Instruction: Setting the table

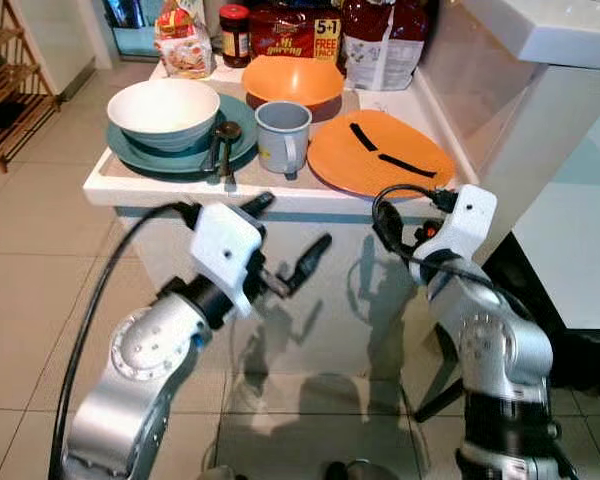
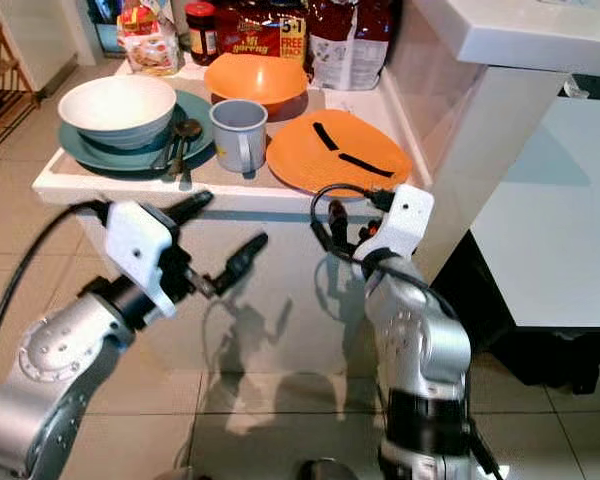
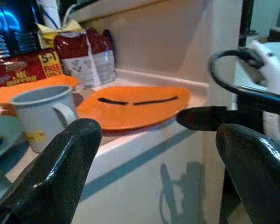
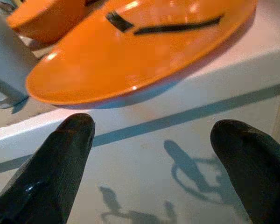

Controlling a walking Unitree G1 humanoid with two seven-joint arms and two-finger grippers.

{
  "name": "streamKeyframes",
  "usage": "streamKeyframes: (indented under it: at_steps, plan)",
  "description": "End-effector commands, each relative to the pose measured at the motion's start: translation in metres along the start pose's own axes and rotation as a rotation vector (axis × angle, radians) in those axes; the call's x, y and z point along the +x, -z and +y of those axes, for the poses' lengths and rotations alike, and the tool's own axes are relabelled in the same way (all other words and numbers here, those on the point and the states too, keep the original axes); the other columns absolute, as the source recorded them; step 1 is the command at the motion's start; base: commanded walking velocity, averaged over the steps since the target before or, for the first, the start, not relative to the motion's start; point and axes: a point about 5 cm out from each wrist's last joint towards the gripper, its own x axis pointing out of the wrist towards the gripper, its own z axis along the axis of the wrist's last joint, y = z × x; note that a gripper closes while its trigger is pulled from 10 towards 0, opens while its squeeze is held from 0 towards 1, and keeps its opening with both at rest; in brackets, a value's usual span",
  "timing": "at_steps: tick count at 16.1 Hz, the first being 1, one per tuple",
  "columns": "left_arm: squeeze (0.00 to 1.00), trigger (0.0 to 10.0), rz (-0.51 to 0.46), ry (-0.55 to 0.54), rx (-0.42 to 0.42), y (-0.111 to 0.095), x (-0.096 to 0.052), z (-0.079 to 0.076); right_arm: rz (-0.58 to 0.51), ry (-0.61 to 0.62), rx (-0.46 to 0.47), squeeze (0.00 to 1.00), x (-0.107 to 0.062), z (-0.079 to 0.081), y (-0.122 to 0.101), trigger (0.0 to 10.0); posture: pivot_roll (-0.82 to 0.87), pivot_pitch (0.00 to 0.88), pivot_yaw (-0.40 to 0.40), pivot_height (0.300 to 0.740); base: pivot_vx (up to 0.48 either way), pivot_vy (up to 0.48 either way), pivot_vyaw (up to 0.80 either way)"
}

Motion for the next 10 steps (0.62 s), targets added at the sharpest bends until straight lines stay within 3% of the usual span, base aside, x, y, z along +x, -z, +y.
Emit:
streamKeyframes:
  at_steps: [1, 6, 10]
  plan:
    - [0.00, 10.0, -0.008, 0.017, 0.004, -0.002, 0.000, -0.002, 0.039, -0.006, 0.047, 0.00, 0.008, 0.000, 0.001, 10.0, 0.03, 0.059, -0.049, 0.740, 0.000, 0.000, 0.00]
    - [0.00, 10.0, -0.026, 0.030, 0.006, -0.005, -0.005, -0.001, 0.066, -0.020, 0.177, 0.00, 0.029, 0.008, -0.011, 10.0, 0.05, 0.043, -0.067, 0.740, 0.000, 0.000, 0.00]
    - [0.00, 10.0, -0.027, 0.062, -0.008, -0.005, -0.004, -0.007, 0.057, -0.006, 0.208, 0.00, 0.037, 0.007, -0.017, 10.0, 0.04, 0.043, -0.064, 0.740, 0.000, 0.000, 0.00]
